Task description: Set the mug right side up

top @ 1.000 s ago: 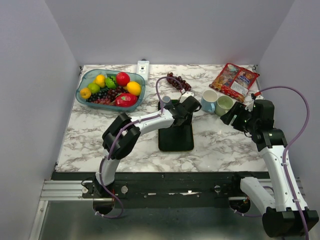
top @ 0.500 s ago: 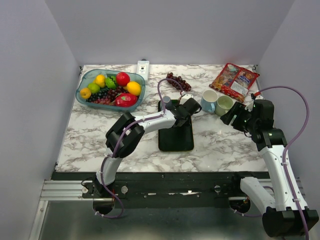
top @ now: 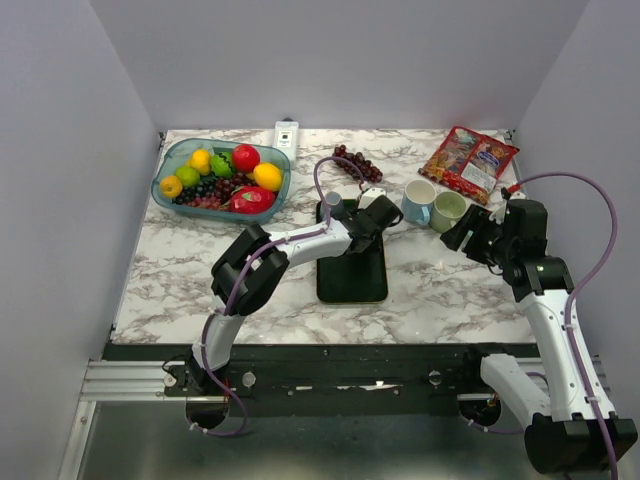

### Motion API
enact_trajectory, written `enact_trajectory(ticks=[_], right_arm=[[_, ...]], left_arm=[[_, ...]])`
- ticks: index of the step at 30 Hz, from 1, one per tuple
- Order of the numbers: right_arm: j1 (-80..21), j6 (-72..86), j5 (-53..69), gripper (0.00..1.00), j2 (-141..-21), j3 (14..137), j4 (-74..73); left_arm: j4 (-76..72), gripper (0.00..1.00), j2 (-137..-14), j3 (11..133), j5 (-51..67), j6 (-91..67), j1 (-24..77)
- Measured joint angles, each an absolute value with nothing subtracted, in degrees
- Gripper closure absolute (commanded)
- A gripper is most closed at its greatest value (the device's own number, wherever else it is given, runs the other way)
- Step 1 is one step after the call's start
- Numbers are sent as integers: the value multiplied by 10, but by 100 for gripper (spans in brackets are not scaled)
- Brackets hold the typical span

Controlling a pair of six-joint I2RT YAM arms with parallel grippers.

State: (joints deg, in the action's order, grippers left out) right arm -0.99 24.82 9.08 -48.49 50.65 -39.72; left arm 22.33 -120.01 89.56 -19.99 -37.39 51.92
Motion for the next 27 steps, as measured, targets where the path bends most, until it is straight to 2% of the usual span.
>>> enact_trajectory(ticks=[5,8,11,14,15,17,27], right_arm=[[-10,248,91,25,-490,505,-397],[-10,248,91,25,-493,505,-397],[-10,248,91,25,-495,504,-397],[-10,248,91,25,-498,503,-397],[-10,248,91,25,-500,502,-397],[-10,248,91,25,-503,502,-397],[-10,248,97,25,-506,502,-397]], left_arm=[[223,55,-1200,896,-204,-376,518],[222,59,-1200,895,-208,-378,518],[221,67,-1200,894,-211,-378,518],[220,81,-1200,894,-213,-379,518],[219,91,-1200,894,-215,-379,518],[217,100,-1200,894,-216,-379,518],[231,100,-1191,894,-223,-378,517]])
